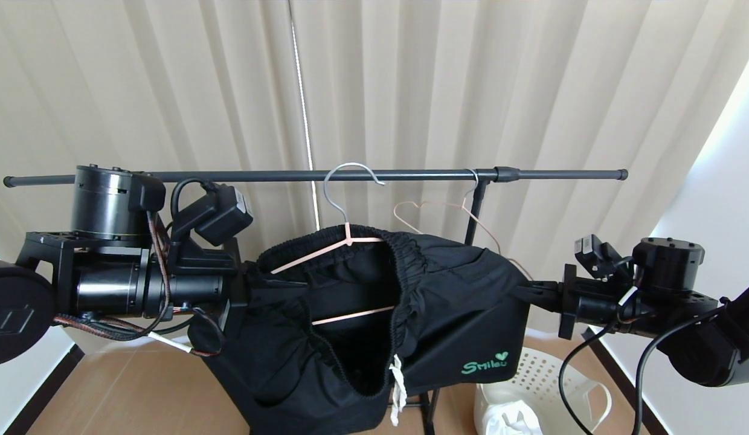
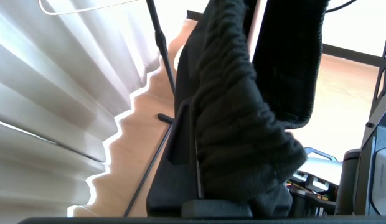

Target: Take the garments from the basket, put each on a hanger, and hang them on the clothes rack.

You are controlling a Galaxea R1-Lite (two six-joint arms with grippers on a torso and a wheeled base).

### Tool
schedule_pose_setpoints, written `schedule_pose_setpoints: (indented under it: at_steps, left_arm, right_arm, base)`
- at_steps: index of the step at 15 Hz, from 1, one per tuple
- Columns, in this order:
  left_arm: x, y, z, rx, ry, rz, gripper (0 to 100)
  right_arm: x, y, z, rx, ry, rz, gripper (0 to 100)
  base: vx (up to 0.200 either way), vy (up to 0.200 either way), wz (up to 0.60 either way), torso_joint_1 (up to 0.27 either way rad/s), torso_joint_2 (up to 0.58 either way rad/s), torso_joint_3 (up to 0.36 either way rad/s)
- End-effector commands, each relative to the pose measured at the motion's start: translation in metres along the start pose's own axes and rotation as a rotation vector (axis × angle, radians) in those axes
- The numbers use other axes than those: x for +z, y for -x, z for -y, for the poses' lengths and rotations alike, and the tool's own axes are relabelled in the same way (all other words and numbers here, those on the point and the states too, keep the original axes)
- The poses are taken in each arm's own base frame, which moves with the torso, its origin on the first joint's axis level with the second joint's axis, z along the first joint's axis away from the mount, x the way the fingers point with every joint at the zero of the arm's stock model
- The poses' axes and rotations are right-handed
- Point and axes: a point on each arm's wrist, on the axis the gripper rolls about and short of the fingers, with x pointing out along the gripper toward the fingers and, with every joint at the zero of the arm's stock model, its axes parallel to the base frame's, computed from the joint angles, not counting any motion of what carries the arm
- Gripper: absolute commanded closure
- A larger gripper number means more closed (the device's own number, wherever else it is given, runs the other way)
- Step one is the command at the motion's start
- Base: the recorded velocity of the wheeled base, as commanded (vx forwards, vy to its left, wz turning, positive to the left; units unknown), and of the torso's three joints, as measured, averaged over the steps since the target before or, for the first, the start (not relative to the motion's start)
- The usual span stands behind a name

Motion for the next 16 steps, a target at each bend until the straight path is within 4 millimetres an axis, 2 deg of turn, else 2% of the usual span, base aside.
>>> schedule_pose_setpoints:
  at_steps: [1, 8, 16]
  left_arm:
    - [0.002, 0.002, 0.0, 0.006, -0.005, 0.006, 100]
    - [0.003, 0.013, 0.008, 0.014, 0.014, 0.018, 100]
    - [0.004, 0.023, 0.007, 0.044, 0.025, 0.03, 100]
  right_arm:
    - [-0.001, 0.0, 0.002, -0.004, -0.003, -0.001, 100]
    - [-0.004, -0.001, 0.009, -0.016, -0.029, -0.001, 100]
    - [-0.005, -0.002, 0.011, -0.035, -0.032, -0.007, 100]
  base:
    - [0.0, 0.0, 0.0, 0.0, 0.0, 0.0]
    - [0.0, 0.0, 0.0, 0.0, 0.0, 0.0]
    - [0.0, 0.0, 0.0, 0.0, 0.0, 0.0]
